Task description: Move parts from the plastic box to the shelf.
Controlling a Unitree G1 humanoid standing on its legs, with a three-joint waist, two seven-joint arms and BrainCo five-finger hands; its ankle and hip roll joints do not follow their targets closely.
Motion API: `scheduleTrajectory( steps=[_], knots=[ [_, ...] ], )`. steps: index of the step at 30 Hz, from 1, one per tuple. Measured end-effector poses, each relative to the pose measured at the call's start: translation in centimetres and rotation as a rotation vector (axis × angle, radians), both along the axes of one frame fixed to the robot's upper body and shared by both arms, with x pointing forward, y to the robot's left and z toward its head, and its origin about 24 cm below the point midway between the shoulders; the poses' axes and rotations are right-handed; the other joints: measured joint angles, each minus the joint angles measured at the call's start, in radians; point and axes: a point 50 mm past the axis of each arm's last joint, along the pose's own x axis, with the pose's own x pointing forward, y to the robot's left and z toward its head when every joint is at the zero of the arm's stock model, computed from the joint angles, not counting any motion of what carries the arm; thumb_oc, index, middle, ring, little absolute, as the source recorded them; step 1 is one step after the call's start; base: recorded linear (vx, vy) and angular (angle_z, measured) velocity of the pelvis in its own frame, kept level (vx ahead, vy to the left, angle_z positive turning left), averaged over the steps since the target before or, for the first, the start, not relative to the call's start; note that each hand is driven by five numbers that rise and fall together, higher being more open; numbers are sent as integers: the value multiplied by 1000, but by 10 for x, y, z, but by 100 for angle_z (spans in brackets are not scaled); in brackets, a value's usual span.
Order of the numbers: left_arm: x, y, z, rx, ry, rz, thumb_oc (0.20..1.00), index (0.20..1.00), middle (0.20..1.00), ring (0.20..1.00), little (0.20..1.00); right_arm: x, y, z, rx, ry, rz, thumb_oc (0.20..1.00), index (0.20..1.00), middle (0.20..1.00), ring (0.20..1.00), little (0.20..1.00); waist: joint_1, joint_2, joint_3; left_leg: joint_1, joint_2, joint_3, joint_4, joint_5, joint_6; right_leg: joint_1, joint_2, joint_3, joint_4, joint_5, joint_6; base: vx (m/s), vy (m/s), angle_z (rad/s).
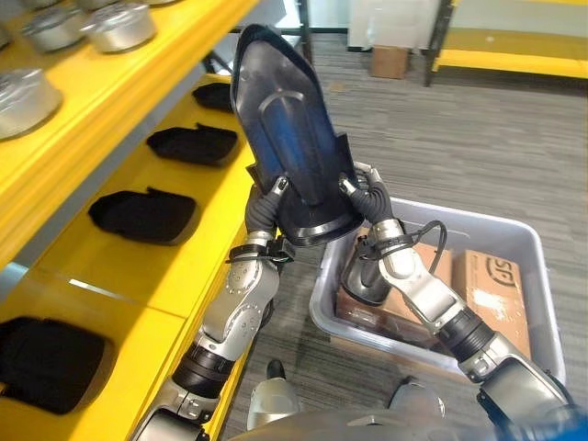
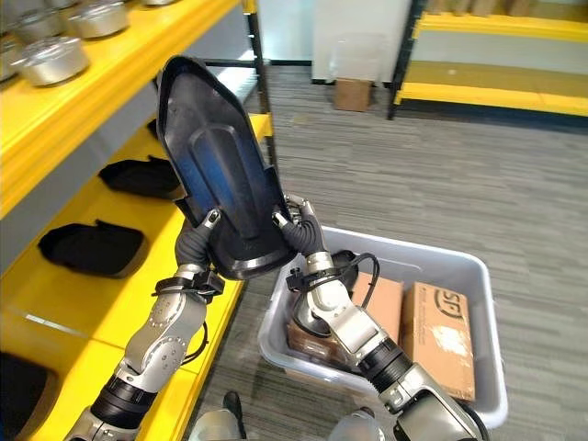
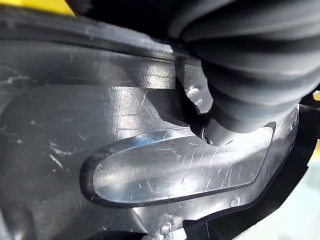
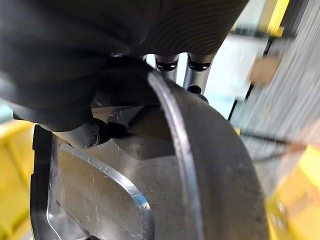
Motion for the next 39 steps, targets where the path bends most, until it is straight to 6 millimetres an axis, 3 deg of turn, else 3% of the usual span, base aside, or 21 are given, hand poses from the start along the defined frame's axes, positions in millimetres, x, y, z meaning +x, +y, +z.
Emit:
scheduleTrajectory(
  steps=[2, 4, 8, 9, 11, 12, 13, 14, 16, 19, 24, 26, 27, 28, 30, 32, 33, 34, 35, 36, 39],
  knots=[
    [0, 4, -1, 1, -2, 5, 200, 200, 200, 200, 200, -1, 4, -1, 7, 10, 0, 200, 200, 200, 200, 200, 14, -7, -5, -17, -8, -15, 16, -7, 4, 9, -7, -18, -12, 15, 2, -42, 299, 37],
    [0, 8, -3, 33, -9, 5, 200, 200, 200, 200, 200, -3, 10, -5, 8, 38, -8, 200, 200, 200, 200, 200, 21, -14, -8, -18, -46, -29, 20, -13, 12, 53, -30, -43, -68, 79, -43, -95, 380, 35],
    [1, 13, -3, 66, -18, 6, 200, 200, 200, 200, 200, -5, 14, -8, 20, 60, -5, 200, 200, 200, 200, 200, 1, -5, -8, 3, -50, 18, 6, -32, 46, 44, -34, -76, -80, 202, -88, -58, 120, -22],
    [3, 11, -4, 60, -16, -1, 200, 200, 200, 200, 200, -4, 11, -10, 10, 63, -12, 200, 200, 200, 200, 200, -10, 4, -7, 16, -44, -2, -6, -19, 42, 34, 0, -54, -20, 121, -45, -51, -7, 15],
    [6, 8, -6, 75, -13, -30, 200, 200, 200, 200, 200, -7, 6, -15, 0, 78, -21, 200, 200, 200, 200, 200, -25, 9, -7, 12, -15, -33, -43, 30, 31, 6, 210, 68, 119, -51, -40, -69, -15, 54],
    [6, 7, -10, 84, 1, -45, 200, 200, 200, 200, 200, -8, 3, -18, -3, 88, -26, 200, 200, 200, 200, 200, -36, -2, -8, 0, -21, -77, -62, 58, 30, 43, 336, 95, 32, -118, -97, -105, -23, 92],
    [6, 5, -12, 77, 11, -48, 200, 200, 200, 200, 200, -8, 2, -19, -9, 94, -17, 200, 200, 200, 200, 200, -43, -37, -21, -28, -69, -91, -68, 77, 28, 105, 393, 113, -151, -113, -211, -94, -22, 87],
    [4, 0, -19, 48, 37, -54, 200, 200, 200, 200, 200, -6, -6, -23, -38, 98, -19, 200, 200, 200, 200, 200, -32, 18, -10, -33, -71, -97, -89, 104, 33, 123, 420, 101, -191, -70, -216, -107, -47, 81],
    [2, -3, -26, 44, 67, -61, 200, 200, 200, 200, 200, -9, -8, -30, -51, 119, -7, 200, 200, 200, 200, 200, -42, 33, -5, -49, -81, -101, -95, 138, 31, 124, 412, 92, -201, -74, -204, -79, -61, 55],
    [0, 0, -32, 67, 94, -90, 200, 200, 200, 200, 200, -13, -8, -40, -30, 172, 8, 200, 200, 200, 200, 200, -31, 3, 5, -34, -104, -71, -54, 99, 29, 112, 375, 19, -224, -51, -242, -141, -17, 56],
    [1, -2, -35, 76, 106, -119, 200, 200, 200, 200, 200, -16, -12, -45, -10, 197, -2, 200, 200, 200, 200, 200, -41, 12, 12, -22, -96, -62, -73, 81, 35, 72, 367, -1, -193, -38, -230, -112, 83, 22],
    [-1, -8, -44, 84, 141, -153, 200, 200, 200, 200, 200, -25, -17, -56, 3, 237, -24, 200, 200, 200, 200, 200, -61, 27, 14, -34, -95, 29, -74, 56, 42, 73, 348, -42, -178, -43, -225, -180, 126, 44],
    [-2, -11, -49, 90, 165, -172, 200, 200, 200, 200, 200, -30, -22, -63, 3, 260, -43, 200, 200, 200, 200, 200, -77, 37, 23, -41, -83, 114, -54, 16, 85, 65, 329, -58, -155, -50, -222, -211, 121, 50],
    [-3, -12, -52, 98, 176, -183, 200, 200, 200, 200, 200, -33, -24, -67, 8, 276, -51, 200, 200, 200, 200, 200, -82, 37, 26, -42, -84, 154, -39, -12, 91, 55, 311, -58, -134, -58, -214, -179, 77, 40],
    [-4, -13, -52, 104, 178, -190, 200, 200, 200, 200, 200, -35, -25, -69, 14, 280, -51, 200, 200, 200, 200, 200, -96, 55, 32, -55, -91, 169, -22, -8, 106, 23, 288, -46, -59, -92, -200, -191, 51, 9],
    [-3, -13, -51, 118, 172, -200, 200, 200, 200, 200, 200, -35, -27, -70, 37, 295, -43, 200, 200, 200, 200, 200, -117, 58, 36, -60, -111, 176, -39, -4, 105, -5, 284, 14, -23, -111, -193, -184, 75, 18],
    [-4, -14, -51, 119, 174, -202, 200, 200, 200, 200, 200, -36, -28, -70, 38, 299, -41, 200, 200, 200, 200, 200, -127, 53, 33, -51, -123, 193, -67, -27, 81, -3, 279, 15, -48, -106, -189, -220, 81, 45],
    [-3, -14, -50, 123, 168, -203, 200, 200, 200, 200, 200, -36, -26, -69, 50, 298, -36, 200, 200, 200, 200, 200, -142, 23, 33, -44, -134, 245, -56, -56, 59, 0, 244, 1, -88, -76, -196, -184, 33, 42],
    [-1, -15, -47, 129, 157, -207, 200, 200, 200, 200, 200, -35, -27, -66, 57, 291, -34, 200, 200, 200, 200, 200, -147, -1, 41, -45, -126, 316, 9, -62, 99, 14, 213, -31, -118, -47, -202, -177, 30, 56],
    [0, -18, -46, 139, 149, -219, 200, 200, 200, 200, 200, -36, -31, -66, 68, 292, -43, 200, 200, 200, 200, 200, -163, -16, 38, -36, -106, 362, 79, -65, 102, 38, 197, -55, -146, -31, -197, -215, 53, 60],
    [1, -27, -41, 126, 133, -228, 200, 200, 200, 200, 200, -35, -40, -60, 65, 270, -51, 200, 200, 200, 200, 200, -177, 2, 25, 29, -56, 355, 155, -21, 103, 67, 168, -87, -127, -28, -186, -383, 203, 48]
  ],
)
